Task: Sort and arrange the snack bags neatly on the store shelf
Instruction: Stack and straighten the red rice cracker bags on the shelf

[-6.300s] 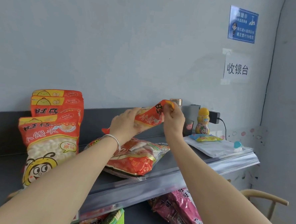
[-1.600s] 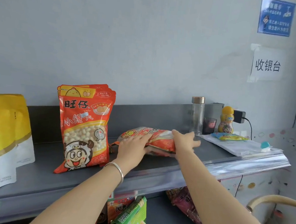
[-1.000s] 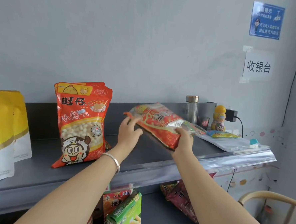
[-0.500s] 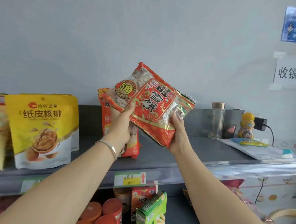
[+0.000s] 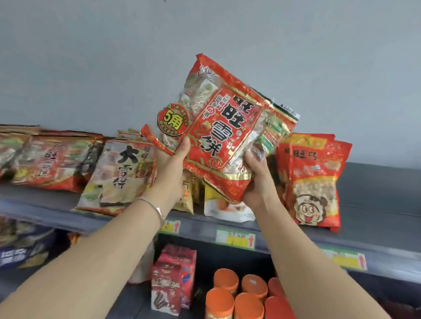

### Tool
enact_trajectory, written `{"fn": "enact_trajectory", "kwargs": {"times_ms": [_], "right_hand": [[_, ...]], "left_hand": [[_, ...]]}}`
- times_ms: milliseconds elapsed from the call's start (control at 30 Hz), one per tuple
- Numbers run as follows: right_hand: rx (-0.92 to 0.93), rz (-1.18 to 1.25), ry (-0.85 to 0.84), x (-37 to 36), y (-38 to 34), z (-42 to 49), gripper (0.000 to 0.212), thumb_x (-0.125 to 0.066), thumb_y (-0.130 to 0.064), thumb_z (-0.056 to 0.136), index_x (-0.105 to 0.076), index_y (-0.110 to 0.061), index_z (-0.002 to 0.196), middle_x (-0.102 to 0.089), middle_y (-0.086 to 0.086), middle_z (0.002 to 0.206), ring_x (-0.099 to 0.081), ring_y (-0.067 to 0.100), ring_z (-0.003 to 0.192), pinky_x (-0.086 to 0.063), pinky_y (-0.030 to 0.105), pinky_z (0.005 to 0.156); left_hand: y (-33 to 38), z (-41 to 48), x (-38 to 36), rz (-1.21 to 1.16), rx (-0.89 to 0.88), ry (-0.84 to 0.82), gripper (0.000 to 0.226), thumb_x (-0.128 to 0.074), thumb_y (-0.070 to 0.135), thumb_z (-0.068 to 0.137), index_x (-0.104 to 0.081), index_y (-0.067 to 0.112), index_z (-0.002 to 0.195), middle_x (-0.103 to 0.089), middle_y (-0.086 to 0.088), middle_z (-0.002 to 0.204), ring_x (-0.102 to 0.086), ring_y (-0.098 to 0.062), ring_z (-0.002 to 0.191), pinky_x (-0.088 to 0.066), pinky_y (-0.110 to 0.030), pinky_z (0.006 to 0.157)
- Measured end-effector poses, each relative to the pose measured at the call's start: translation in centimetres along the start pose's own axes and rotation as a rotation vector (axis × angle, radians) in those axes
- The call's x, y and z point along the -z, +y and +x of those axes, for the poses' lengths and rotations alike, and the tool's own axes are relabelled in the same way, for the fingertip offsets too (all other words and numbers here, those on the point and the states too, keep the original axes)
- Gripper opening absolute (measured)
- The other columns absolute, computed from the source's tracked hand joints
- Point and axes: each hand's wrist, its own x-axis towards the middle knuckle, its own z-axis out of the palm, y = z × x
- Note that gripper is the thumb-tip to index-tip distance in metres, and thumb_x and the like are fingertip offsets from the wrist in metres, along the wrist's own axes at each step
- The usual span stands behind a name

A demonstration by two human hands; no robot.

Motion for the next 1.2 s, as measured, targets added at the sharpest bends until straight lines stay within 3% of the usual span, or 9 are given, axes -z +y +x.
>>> {"fn": "enact_trajectory", "kwargs": {"times_ms": [167,300,367,467,533,667,867,1000,1200], "right_hand": [[-0.161,-0.019,0.044,-7.5,8.3,1.1,0.056,-0.066,-0.012,0.083,-0.043,-0.016,0.134,-0.061,0.021,0.126,-0.061,0.043,0.110,-0.049,0.061,0.090],[-0.229,-0.031,-0.004,-12.4,14.4,2.7,0.058,-0.066,-0.011,0.085,-0.040,-0.014,0.136,-0.061,0.021,0.126,-0.062,0.042,0.109,-0.051,0.058,0.088],[-0.278,-0.047,-0.010,-14.7,17.2,3.8,0.060,-0.069,-0.011,0.082,-0.042,-0.016,0.136,-0.064,0.020,0.122,-0.064,0.041,0.105,-0.053,0.056,0.085],[-0.353,-0.054,-0.005,-17.7,22.0,5.7,0.063,-0.072,-0.012,0.082,-0.043,-0.018,0.138,-0.067,0.017,0.118,-0.067,0.038,0.101,-0.055,0.053,0.082],[-0.391,-0.071,0.027,-19.7,25.4,7.0,0.059,-0.074,-0.019,0.082,-0.044,-0.020,0.133,-0.068,0.014,0.117,-0.069,0.034,0.098,-0.057,0.050,0.079],[-0.353,-0.183,0.078,-23.3,32.4,10.2,0.077,-0.074,-0.037,0.081,-0.033,-0.021,0.144,-0.048,0.010,0.140,-0.051,0.033,0.124,-0.041,0.055,0.104],[-0.365,-0.147,0.044,-27.6,40.0,17.2,0.052,-0.066,-0.031,0.089,-0.046,-0.016,0.134,-0.065,0.008,0.117,-0.069,0.024,0.095,-0.057,0.042,0.079],[-0.325,-0.152,0.091,-29.4,44.8,21.1,0.057,-0.065,-0.032,0.089,-0.042,-0.018,0.139,-0.060,0.008,0.128,-0.064,0.028,0.109,-0.053,0.051,0.092],[-0.221,-0.368,0.177,-30.0,50.3,24.4,0.062,-0.063,-0.040,0.089,-0.038,-0.023,0.143,-0.049,0.007,0.140,-0.050,0.027,0.127,-0.044,0.051,0.102]], "left_hand": [[3.8,1.4,11.1,0.027,0.031,0.210,0.097,-0.075,0.029,0.076,-0.009,0.034,0.147,-0.034,-0.006,0.150,-0.044,-0.027,0.130,-0.038,-0.057,0.103],[6.7,2.0,18.9,0.075,-0.102,0.396,0.117,-0.077,0.015,0.075,0.014,0.042,0.144,-0.019,-0.003,0.156,-0.040,-0.026,0.133,-0.038,-0.060,0.101],[8.1,2.5,22.9,0.182,-0.146,0.447,0.114,-0.076,0.010,0.076,0.008,0.045,0.145,-0.016,-0.003,0.156,-0.037,-0.025,0.134,-0.038,-0.057,0.103],[9.5,3.4,28.5,0.216,-0.129,0.464,0.084,-0.069,0.006,0.082,-0.021,0.036,0.144,-0.045,-0.001,0.139,-0.056,-0.019,0.114,-0.053,-0.045,0.085],[10.0,4.1,31.8,0.210,-0.085,0.485,0.069,-0.067,0.007,0.084,-0.032,0.030,0.139,-0.055,0.003,0.126,-0.060,-0.013,0.103,-0.051,-0.040,0.084],[11.0,6.8,37.9,0.241,-0.017,0.590,0.057,-0.067,0.012,0.084,-0.040,0.024,0.133,-0.057,0.000,0.127,-0.054,-0.021,0.116,-0.044,-0.046,0.095],[13.6,14.0,44.6,0.373,-0.002,0.583,0.064,-0.067,0.012,0.084,-0.036,0.025,0.137,-0.057,-0.002,0.128,-0.055,-0.022,0.115,-0.041,-0.047,0.101],[14.3,17.9,48.6,0.541,0.042,0.531,0.078,-0.063,0.009,0.088,-0.019,0.031,0.148,-0.037,-0.004,0.146,-0.043,-0.027,0.128,-0.035,-0.045,0.107],[14.3,24.1,53.3,0.931,0.057,0.609,0.061,-0.061,0.019,0.089,-0.033,0.022,0.144,-0.030,-0.009,0.149,-0.036,-0.028,0.132,-0.031,-0.040,0.108]]}}
